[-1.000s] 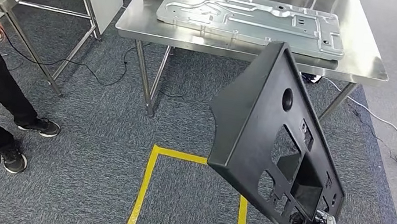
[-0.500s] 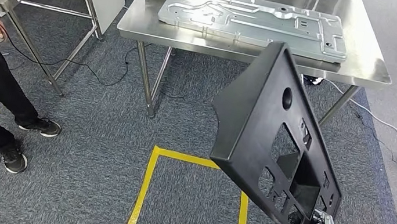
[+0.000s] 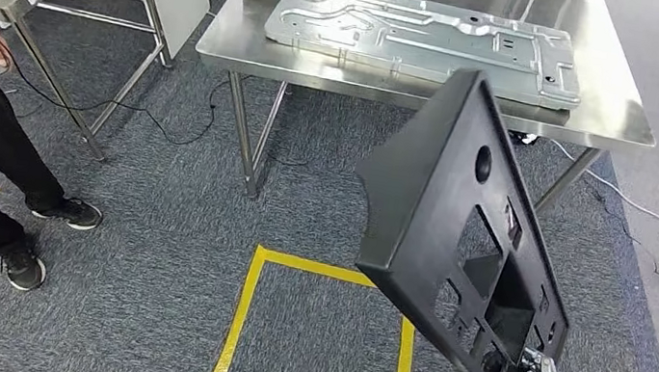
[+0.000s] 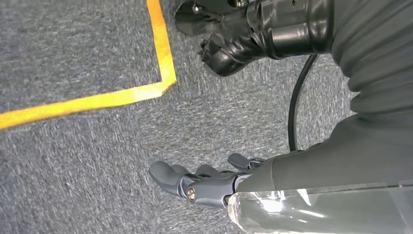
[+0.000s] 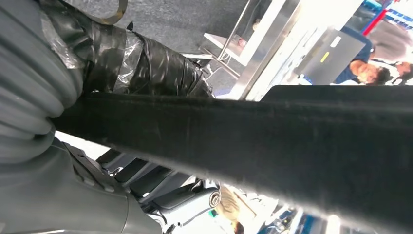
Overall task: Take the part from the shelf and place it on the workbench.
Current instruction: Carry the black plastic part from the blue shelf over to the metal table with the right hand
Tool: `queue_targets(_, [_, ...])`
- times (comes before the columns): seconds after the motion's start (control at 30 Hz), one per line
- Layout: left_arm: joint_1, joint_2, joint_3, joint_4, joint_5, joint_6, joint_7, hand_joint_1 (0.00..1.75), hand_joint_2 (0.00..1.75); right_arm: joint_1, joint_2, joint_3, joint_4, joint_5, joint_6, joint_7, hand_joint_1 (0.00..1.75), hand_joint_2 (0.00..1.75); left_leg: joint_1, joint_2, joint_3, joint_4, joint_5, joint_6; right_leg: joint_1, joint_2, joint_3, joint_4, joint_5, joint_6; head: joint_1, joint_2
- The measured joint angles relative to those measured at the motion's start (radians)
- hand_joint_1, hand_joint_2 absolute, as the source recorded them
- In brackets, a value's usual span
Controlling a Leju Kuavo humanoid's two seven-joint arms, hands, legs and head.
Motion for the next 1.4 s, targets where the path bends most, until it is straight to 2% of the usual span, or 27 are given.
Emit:
queue_targets(0.07, [-0.001,0.0,0.0,0.0,0.0,0.0,-0.001,0.0,1.75,0.0,0.004,-0.002,0.0,0.0,0.0,-0.005,1.75,1.75,0.001,0.002,0.001,0.012,-0.012,-0.01,-0.005,0.0,0.009,-0.009,-0.001,-0.012,0.0,0.0])
queue_targets(0.1, [-0.001,0.0,0.0,0.0,-0.001,0.0,-0.002,0.0,1.75,-0.001,0.006,-0.002,0.0,0.0,0.0,-0.006,1.75,1.75,0.001,0.003,-0.01,0.042,-0.03,-0.014,-0.009,-0.002,0.015,-0.014,-0.003,-0.018,0.0,0.0])
queue_targets(0.13, [-0.001,0.0,0.0,0.0,-0.001,0.0,-0.003,0.0,1.75,-0.001,0.008,-0.002,-0.001,0.0,0.0,-0.008,1.75,1.75,0.003,0.004,-0.033,0.093,-0.056,-0.018,-0.01,-0.003,0.021,-0.017,-0.005,-0.024,0.0,0.0])
queue_targets(0.2, [0.0,0.0,0.0,0.0,-0.001,-0.001,-0.004,0.0,1.75,-0.001,0.01,-0.004,-0.001,0.001,0.0,-0.009,1.75,1.75,0.006,0.004,-0.108,0.229,-0.111,-0.023,-0.008,-0.006,0.027,-0.016,-0.012,-0.03,-0.001,0.0])
queue_targets(0.23, [0.002,0.0,0.0,0.0,-0.002,-0.001,-0.004,0.0,1.75,-0.001,0.011,-0.005,-0.001,0.002,0.0,-0.009,1.75,1.75,0.007,0.004,-0.139,0.277,-0.119,-0.025,-0.007,-0.005,0.031,-0.016,-0.016,-0.031,-0.001,0.0])
queue_targets(0.27, [0.003,0.0,0.0,0.0,-0.002,-0.001,-0.004,0.0,1.75,-0.001,0.013,-0.008,-0.001,0.004,0.0,-0.01,1.75,1.75,0.007,0.004,-0.154,0.29,-0.106,-0.025,-0.007,-0.004,0.036,-0.015,-0.021,-0.03,-0.001,0.0])
queue_targets(0.3, [0.004,0.0,0.0,0.0,-0.003,-0.001,-0.004,0.0,1.75,-0.001,0.014,-0.01,-0.001,0.007,0.0,-0.011,1.75,1.75,0.007,0.005,-0.149,0.261,-0.072,-0.024,-0.007,-0.003,0.043,-0.015,-0.027,-0.029,-0.001,0.0])
queue_targets(0.37, [0.005,0.001,0.0,0.0,-0.004,-0.001,-0.004,0.0,1.75,-0.001,0.018,-0.014,-0.002,0.01,0.0,-0.018,1.75,1.75,0.007,0.005,-0.1,0.134,0.011,-0.016,-0.007,-0.002,0.06,-0.015,-0.041,-0.023,0.0,0.0])
queue_targets(0.4, [0.005,0.001,0.0,0.0,-0.004,-0.001,-0.004,0.0,1.75,-0.001,0.02,-0.016,-0.003,0.01,0.0,-0.022,1.75,1.75,0.004,0.006,-0.075,0.076,0.034,-0.011,-0.006,-0.002,0.065,-0.014,-0.047,-0.018,-0.001,0.0])
queue_targets(0.47, [0.004,0.002,0.0,0.0,-0.005,-0.001,-0.005,0.0,1.75,-0.001,0.024,-0.022,-0.007,0.012,0.0,-0.028,1.75,1.75,-0.001,0.007,-0.056,0.027,0.038,-0.001,-0.004,-0.002,0.07,-0.014,-0.054,-0.006,-0.001,0.0])
queue_targets(0.57, [0.007,0.002,0.0,0.0,-0.006,-0.001,-0.006,0.0,1.75,-0.001,0.027,-0.03,-0.016,0.014,0.0,-0.034,1.75,1.75,0.001,0.004,-0.041,0.011,0.032,0.013,-0.004,-0.002,0.076,0.001,-0.056,0.011,-0.001,0.0])
queue_targets(0.63, [0.007,0.001,0.0,0.0,-0.006,0.0,-0.007,0.0,1.75,-0.002,0.028,-0.036,-0.022,0.018,0.0,-0.038,1.75,1.75,0.005,0.003,-0.02,0.002,0.026,0.025,-0.006,-0.001,0.044,0.065,-0.082,0.019,0.0,0.0])
queue_targets(0.73, [0.005,0.001,0.0,0.0,-0.006,0.001,-0.007,0.0,1.75,-0.003,0.029,-0.047,-0.026,0.021,0.0,-0.042,1.75,1.75,0.004,0.003,-0.001,0.0,0.01,0.032,-0.007,-0.001,-0.072,0.239,-0.144,0.025,0.0,0.0])
queue_targets(0.77, [0.006,0.001,0.0,0.0,-0.006,0.001,-0.007,0.0,1.75,-0.002,0.029,-0.049,-0.027,0.021,0.0,-0.043,1.75,1.75,0.004,0.003,0.007,0.001,0.002,0.032,-0.007,-0.001,-0.103,0.268,-0.144,0.026,0.0,0.0])
queue_targets(0.8, [0.007,0.001,0.0,0.0,-0.007,0.001,-0.007,0.0,1.75,-0.002,0.029,-0.052,-0.027,0.021,0.0,-0.043,1.75,1.75,0.003,0.002,0.018,0.001,-0.006,0.031,-0.007,-0.001,-0.116,0.263,-0.124,0.025,0.0,0.0])
queue_targets(0.83, [0.008,0.0,0.0,0.0,-0.007,0.001,-0.007,0.0,1.75,-0.002,0.03,-0.054,-0.027,0.021,0.0,-0.044,1.75,1.75,0.003,0.002,0.031,0.001,-0.015,0.03,-0.007,-0.001,-0.111,0.221,-0.085,0.023,0.0,0.0])
queue_targets(0.9, [0.008,0.0,0.0,0.0,-0.007,0.001,-0.007,0.0,1.75,-0.002,0.03,-0.058,-0.029,0.021,0.0,-0.045,1.75,1.75,0.002,0.001,0.058,0.0,-0.035,0.026,-0.003,0.0,-0.077,0.099,0.002,0.013,0.0,0.0])
queue_targets(0.93, [0.007,-0.001,0.0,0.0,-0.007,0.001,-0.007,0.0,1.75,-0.002,0.031,-0.06,-0.03,0.022,0.0,-0.045,1.75,1.75,0.002,0.001,0.065,-0.001,-0.043,0.021,0.001,0.0,-0.064,0.053,0.022,0.007,0.0,0.0])
queue_targets(0.97, [0.006,-0.002,0.0,0.0,-0.007,0.002,-0.007,0.0,1.75,-0.001,0.031,-0.062,-0.032,0.022,0.0,-0.046,1.75,1.75,0.001,0.001,0.07,-0.002,-0.05,0.016,0.005,0.0,-0.058,0.03,0.032,0.001,0.0,0.0])
queue_targets(1.0, [0.005,-0.002,0.0,0.0,-0.007,0.002,-0.007,0.0,1.75,-0.001,0.032,-0.064,-0.033,0.022,0.0,-0.046,1.75,1.75,0.001,0.001,0.075,-0.003,-0.053,0.01,0.008,0.0,-0.056,0.025,0.025,-0.004,0.0,0.0])
queue_targets(1.07, [0.003,-0.003,0.0,0.0,-0.007,0.002,-0.007,0.0,1.75,0.0,0.033,-0.066,-0.036,0.022,0.0,-0.047,1.75,1.75,0.0,0.002,0.082,0.004,-0.055,-0.001,0.005,0.001,-0.043,0.015,0.026,-0.014,0.0,0.0])
queue_targets(1.13, [0.0,-0.003,0.0,0.0,-0.007,0.002,-0.007,0.0,1.75,-0.001,0.036,-0.068,-0.038,0.022,0.0,-0.048,1.75,1.75,0.0,0.003,0.063,0.057,-0.057,-0.009,0.0,0.0,-0.021,0.003,0.019,-0.024,0.0,0.0])
queue_targets(1.23, [-0.002,-0.003,0.0,0.0,-0.008,0.004,-0.007,0.0,1.75,-0.002,0.041,-0.07,-0.043,0.022,0.0,-0.049,1.75,1.75,0.005,0.004,-0.048,0.227,-0.112,-0.021,-0.002,-0.003,0.005,-0.005,0.002,-0.033,-0.001,0.0])
queue_targets(1.3, [0.001,-0.003,0.0,0.0,-0.008,0.005,-0.006,0.0,1.75,-0.002,0.041,-0.072,-0.044,0.021,0.0,-0.05,1.75,1.75,0.008,0.004,-0.109,0.285,-0.148,-0.027,-0.003,-0.001,0.023,-0.005,-0.013,-0.034,-0.001,0.0])
queue_targets(1.33, [0.003,-0.002,0.0,0.0,-0.009,0.005,-0.006,0.0,1.75,-0.002,0.041,-0.073,-0.044,0.021,0.0,-0.05,1.75,1.75,0.009,0.004,-0.12,0.27,-0.138,-0.028,-0.003,0.001,0.035,-0.005,-0.022,-0.033,-0.001,0.0])
queue_targets(1.37, [0.004,-0.002,0.0,0.0,-0.009,0.006,-0.006,0.0,1.75,-0.002,0.041,-0.075,-0.044,0.021,0.0,-0.051,1.75,1.75,0.01,0.004,-0.116,0.225,-0.103,-0.028,-0.003,0.002,0.048,-0.005,-0.031,-0.03,-0.001,0.0])
queue_targets(1.4, [0.005,-0.002,0.0,0.0,-0.009,0.006,-0.006,0.0,1.75,-0.002,0.041,-0.076,-0.044,0.021,0.0,-0.051,1.75,1.75,0.01,0.005,-0.103,0.161,-0.049,-0.025,-0.004,0.002,0.06,-0.005,-0.041,-0.027,-0.001,0.0])
